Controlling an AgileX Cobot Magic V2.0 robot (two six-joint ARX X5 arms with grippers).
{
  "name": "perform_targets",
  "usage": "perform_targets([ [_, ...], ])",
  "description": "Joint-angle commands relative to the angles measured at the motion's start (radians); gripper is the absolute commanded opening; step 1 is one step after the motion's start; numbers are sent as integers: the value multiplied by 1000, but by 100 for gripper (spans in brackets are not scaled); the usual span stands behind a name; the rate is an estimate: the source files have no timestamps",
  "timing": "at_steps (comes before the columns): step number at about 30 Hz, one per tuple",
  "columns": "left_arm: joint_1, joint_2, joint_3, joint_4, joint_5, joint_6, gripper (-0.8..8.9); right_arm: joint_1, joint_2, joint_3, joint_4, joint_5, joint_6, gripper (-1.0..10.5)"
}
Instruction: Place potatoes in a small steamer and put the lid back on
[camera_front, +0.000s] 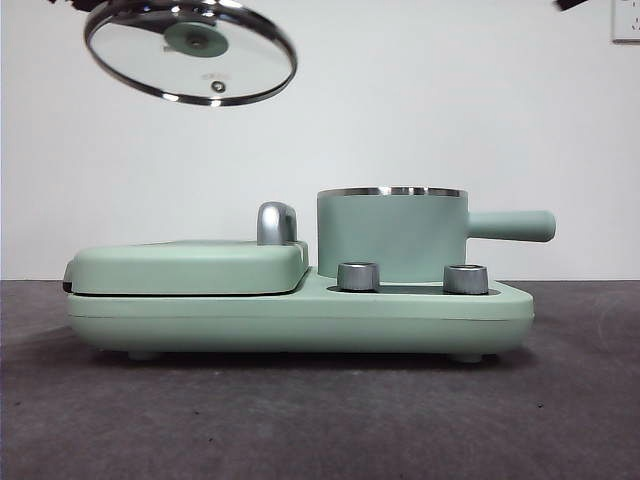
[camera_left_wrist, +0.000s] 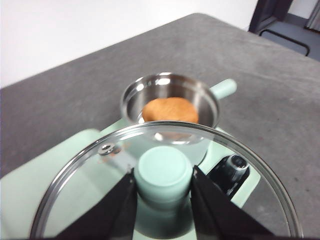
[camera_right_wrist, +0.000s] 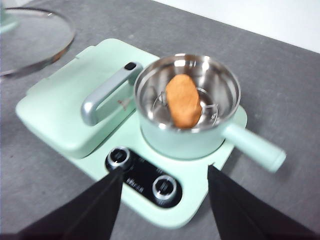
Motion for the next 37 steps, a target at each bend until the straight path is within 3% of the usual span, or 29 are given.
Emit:
perform_targets([
  [1,-32,13,16,79,2,0,13,5,-82,-56,-4,-48,96,257],
  [4,-72,32,16,154,2,0,14,5,-164,-110,-16,-102,142,257],
  [9,-140,94,16,301,-63,0,14,5,-274,-130,-37,-101,204,257],
  [16,-202,235,42,459,-124,3,14,5,-383,-130,-35,-92,230,257],
  [29,-233,576,315,470,-129,7,14,5,-404,-130,-102,-95,242,257],
  [37,-234,697,377,514,-129,30,14,5,-404,-130,-116,-95,242,257],
])
